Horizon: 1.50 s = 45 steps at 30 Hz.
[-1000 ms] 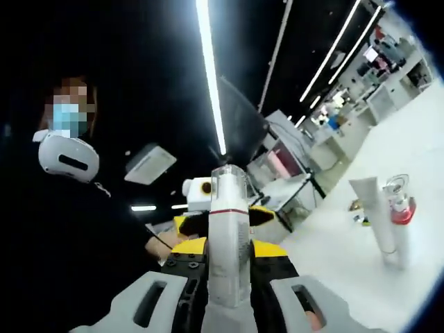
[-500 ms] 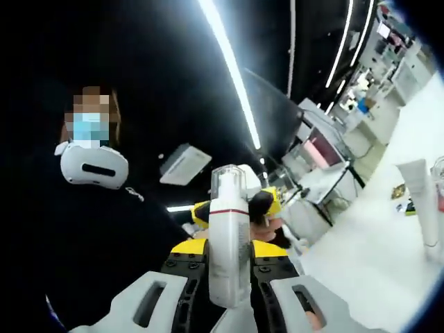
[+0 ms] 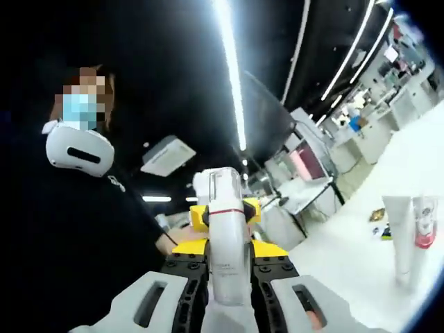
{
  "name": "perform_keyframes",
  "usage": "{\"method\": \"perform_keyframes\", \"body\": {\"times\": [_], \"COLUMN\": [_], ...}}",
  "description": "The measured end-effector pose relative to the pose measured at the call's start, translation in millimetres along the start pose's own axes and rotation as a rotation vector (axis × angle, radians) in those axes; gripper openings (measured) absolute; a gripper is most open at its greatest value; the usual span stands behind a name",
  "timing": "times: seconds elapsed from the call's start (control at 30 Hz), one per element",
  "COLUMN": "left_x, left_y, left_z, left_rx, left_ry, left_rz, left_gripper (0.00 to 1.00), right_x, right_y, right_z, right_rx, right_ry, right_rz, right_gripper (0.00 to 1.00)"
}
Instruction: Arrange the skincare products in the storage area until every visible bottle or jar stands upright without overlapping.
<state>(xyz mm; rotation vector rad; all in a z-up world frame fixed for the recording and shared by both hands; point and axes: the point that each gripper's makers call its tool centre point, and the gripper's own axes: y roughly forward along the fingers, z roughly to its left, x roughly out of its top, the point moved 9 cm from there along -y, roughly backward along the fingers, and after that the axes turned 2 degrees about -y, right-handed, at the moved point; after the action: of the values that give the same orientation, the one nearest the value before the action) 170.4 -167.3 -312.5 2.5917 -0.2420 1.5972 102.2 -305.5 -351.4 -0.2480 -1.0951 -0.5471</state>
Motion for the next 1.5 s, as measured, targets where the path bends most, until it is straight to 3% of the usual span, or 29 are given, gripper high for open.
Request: {"method": "perform_keyframes", "body": {"times": [0.07, 0.13, 0.17, 0.2, 0.37, 0.43, 0.57, 0.63, 0.77, 0.83, 0.9, 1.0, 1.2, 1.23, 1.33, 1.4, 1.5], "left_x": [5.9, 11.9, 14.0, 16.6, 23.5, 23.4, 22.3, 21.1, 20.7, 22.3, 25.0, 26.5, 26.4, 26.5, 26.5, 26.0, 26.2], "left_y": [2, 3, 3, 3, 8, 8, 13, 17, 25, 25, 24, 22, 23, 26, 28, 29, 29], "left_z": [0.1, 2.3, 3.5, 4.9, 4.7, 6.6, 9.1, 9.8, 3.9, -0.3, -0.4, -0.7, -0.6, -0.7, -2.4, -3.6, -6.4], "left_rx": [0.025, 0.075, 0.100, 0.137, 0.324, 0.404, 0.501, 0.536, 0.567, 0.580, 0.584, 0.582, 0.574, 0.549, 0.503, 0.464, 0.391], "left_ry": [0.007, 0.024, 0.046, 0.064, 0.114, 0.118, 0.141, 0.128, 0.114, 0.132, 0.150, 0.157, 0.173, 0.226, 0.274, 0.280, 0.230], "left_rz": [-0.025, -0.035, -0.029, -0.019, 0.017, 0.030, 0.041, 0.029, -0.017, -0.031, -0.036, -0.040, -0.039, -0.015, 0.002, -0.009, -0.040], "left_gripper": [0.17, 0.17, 0.17, 0.17, 0.18, 0.18, 0.18, 0.18, 0.18, 0.18, 0.18, 0.18, 0.17, 0.17, 0.17, 0.18, 0.25], "right_x": [2.1, 3.5, 7.2, 8.2, 25.5, 27.2, 28.8, 30.7, 30.1, 29.0, 30.2, 31.5, 32.0, 33.0, 32.4, 33.4, 34.1], "right_y": [2, 4, 5, 5, 3, 7, 22, 26, 31, 32, 31, 31, 27, 25, 18, 14, 9], "right_z": [0, 1, 1, 2, 5, 10, 20, 20, 18, 15, 15, 14, 13, 14, 12, 10, 5], "right_rx": [-0.095, -0.159, -0.211, -0.227, -0.549, -0.606, -0.659, -0.728, -0.851, -0.841, -0.874, -0.858, -0.790, -0.786, -0.754, -0.695, -0.649], "right_ry": [-0.070, -0.113, -0.189, -0.208, -0.488, -0.553, -0.633, -0.672, -0.618, -0.625, -0.610, -0.607, -0.498, -0.486, -0.423, -0.357, -0.325], "right_rz": [0.046, 0.097, 0.101, 0.107, 0.236, 0.275, 0.264, 0.244, 0.189, 0.187, 0.156, 0.152, 0.119, 0.117, 0.085, 0.037, 0.026], "right_gripper": [0.34, 0.41, 0.39, 0.37, 0.36, 0.37, 0.33, 0.30, 0.22, 0.15, 0.14, 0.13, 0.12, 0.12, 0.11, 0.11, 0.11]}}
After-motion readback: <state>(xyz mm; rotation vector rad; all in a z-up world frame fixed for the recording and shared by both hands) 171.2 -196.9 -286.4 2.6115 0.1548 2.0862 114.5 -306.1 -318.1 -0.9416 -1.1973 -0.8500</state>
